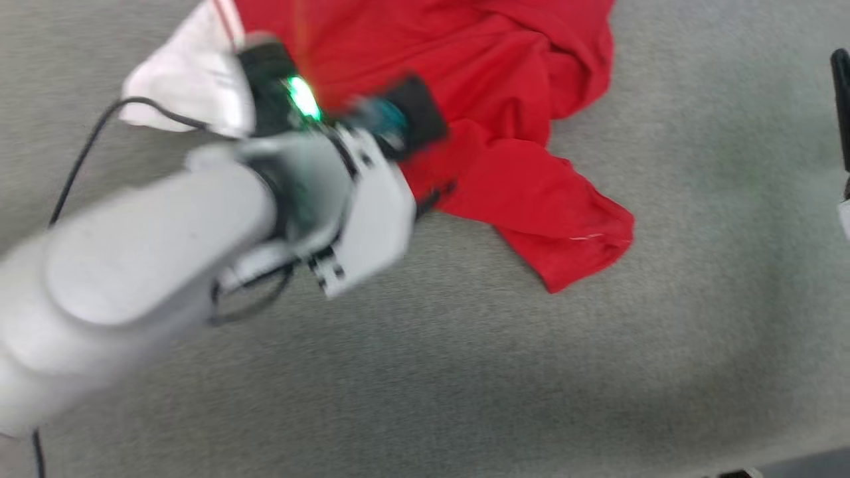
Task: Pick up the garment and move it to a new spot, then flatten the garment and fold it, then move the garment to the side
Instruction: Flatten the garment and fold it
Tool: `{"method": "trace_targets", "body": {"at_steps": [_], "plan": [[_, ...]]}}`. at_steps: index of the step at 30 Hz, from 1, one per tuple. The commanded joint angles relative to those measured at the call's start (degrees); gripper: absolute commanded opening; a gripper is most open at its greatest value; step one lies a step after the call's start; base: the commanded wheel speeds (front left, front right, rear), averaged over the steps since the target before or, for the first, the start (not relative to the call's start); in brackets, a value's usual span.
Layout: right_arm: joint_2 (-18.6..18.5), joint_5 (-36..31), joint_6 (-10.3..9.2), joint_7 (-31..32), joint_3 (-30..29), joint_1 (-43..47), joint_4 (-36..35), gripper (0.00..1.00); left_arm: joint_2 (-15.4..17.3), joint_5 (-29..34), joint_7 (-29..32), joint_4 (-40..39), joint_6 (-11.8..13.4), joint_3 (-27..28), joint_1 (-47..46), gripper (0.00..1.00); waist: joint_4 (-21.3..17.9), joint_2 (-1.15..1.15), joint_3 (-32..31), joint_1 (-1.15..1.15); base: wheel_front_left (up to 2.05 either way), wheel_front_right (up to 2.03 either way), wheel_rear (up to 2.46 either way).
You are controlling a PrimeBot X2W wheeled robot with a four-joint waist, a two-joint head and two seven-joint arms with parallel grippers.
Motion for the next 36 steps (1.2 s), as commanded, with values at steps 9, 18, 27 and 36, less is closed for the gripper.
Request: {"method": "trace_targets", "body": {"at_steps": [9,18,27,36], "plan": [[5.78,-2.67,-0.02,1.50,-2.13,3.23,-5.46,1.00,0.77,2.63,10.31,1.32,0.15,-0.31,3.31,1.00,-6.23,0.00,4.39,0.00,0.00,0.00,0.00],[8.34,-4.23,-0.02,2.31,-0.48,3.15,-7.66,1.00,1.78,6.48,14.45,3.99,0.15,-1.02,6.40,0.19,-8.21,0.00,5.43,0.00,0.00,0.00,0.00],[7.99,-5.55,-0.02,3.80,-0.77,3.22,-9.58,1.00,1.66,4.66,13.14,4.74,0.15,-1.02,6.45,0.00,-6.05,0.00,4.61,0.00,0.00,0.00,0.00],[6.94,-6.10,-0.02,6.15,-2.49,5.01,-11.20,1.00,4.36,-2.55,9.66,-4.24,0.13,-0.39,8.81,0.00,-2.00,0.00,1.33,0.00,0.00,0.00,0.00]]}}
